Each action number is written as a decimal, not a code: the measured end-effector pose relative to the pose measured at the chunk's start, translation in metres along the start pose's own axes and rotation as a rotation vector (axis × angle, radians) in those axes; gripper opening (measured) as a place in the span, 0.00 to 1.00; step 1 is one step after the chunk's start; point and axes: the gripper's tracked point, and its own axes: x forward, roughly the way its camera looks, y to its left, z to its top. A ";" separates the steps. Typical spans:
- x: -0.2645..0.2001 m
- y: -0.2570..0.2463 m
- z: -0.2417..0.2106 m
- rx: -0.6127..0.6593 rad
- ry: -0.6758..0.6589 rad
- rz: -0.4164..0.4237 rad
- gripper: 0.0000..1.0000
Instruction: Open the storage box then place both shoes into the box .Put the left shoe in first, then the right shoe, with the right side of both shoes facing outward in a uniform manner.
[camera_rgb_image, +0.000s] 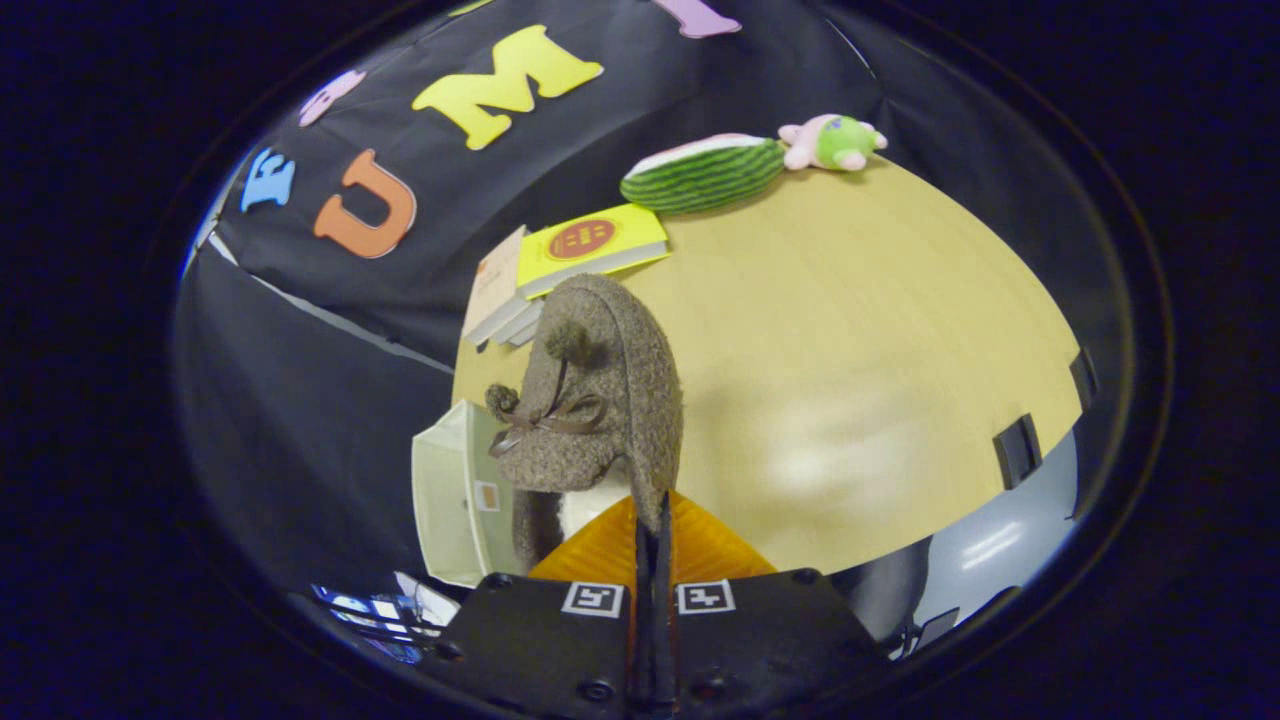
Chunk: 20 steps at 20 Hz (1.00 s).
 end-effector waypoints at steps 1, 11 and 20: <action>-0.001 0.022 0.001 -0.024 -0.011 0.014 0.06; 0.025 0.180 -0.038 -0.102 -0.016 0.114 0.06; 0.096 0.198 -0.090 -0.124 0.088 0.048 0.06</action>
